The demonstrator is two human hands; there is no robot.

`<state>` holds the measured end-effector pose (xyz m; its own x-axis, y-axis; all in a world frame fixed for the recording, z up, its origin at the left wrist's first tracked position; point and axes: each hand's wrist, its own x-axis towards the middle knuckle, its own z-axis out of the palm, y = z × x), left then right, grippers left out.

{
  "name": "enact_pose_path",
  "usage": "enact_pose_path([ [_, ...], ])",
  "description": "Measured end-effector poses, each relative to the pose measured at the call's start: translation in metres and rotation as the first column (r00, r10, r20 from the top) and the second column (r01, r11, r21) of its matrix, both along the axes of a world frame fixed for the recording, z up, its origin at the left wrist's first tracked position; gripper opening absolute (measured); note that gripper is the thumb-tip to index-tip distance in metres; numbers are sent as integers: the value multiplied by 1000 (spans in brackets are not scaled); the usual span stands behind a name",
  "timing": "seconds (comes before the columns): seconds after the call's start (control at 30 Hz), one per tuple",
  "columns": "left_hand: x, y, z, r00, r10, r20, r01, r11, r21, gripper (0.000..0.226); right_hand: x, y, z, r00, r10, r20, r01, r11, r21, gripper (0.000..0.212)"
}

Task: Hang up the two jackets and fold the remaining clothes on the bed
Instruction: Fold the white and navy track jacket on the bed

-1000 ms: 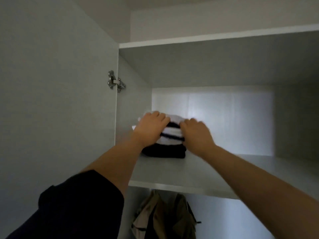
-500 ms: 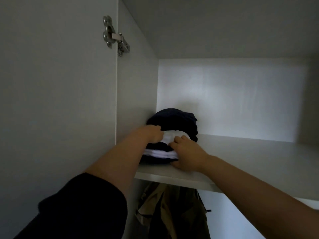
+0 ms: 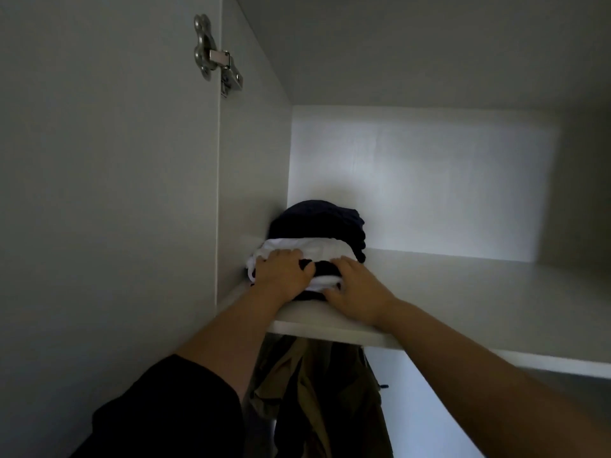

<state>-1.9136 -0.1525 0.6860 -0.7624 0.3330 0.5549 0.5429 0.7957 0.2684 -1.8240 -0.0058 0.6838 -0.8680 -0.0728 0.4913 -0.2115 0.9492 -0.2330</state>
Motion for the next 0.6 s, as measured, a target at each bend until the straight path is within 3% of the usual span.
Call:
enact_pose_path([
  [0.13, 56, 19, -2, 974, -178, -139, 183, 983, 28, 53, 57, 23, 4, 945, -324, -51, 327, 941, 86, 66],
  [0.3, 153, 57, 3, 923, -314, -223, 305, 950, -73, 60, 168, 46, 12, 861, -488, -145, 509, 832, 223, 64],
  [0.43, 263, 95, -2, 832, -465, -301, 460, 883, -94, 63, 301, 70, 9, 734, -637, -235, 678, 681, 276, 58],
  [0.6, 421, 139, -25, 698, -625, -349, 653, 756, -47, 68, 486, 91, -11, 539, -799, -266, 841, 495, 219, 61],
])
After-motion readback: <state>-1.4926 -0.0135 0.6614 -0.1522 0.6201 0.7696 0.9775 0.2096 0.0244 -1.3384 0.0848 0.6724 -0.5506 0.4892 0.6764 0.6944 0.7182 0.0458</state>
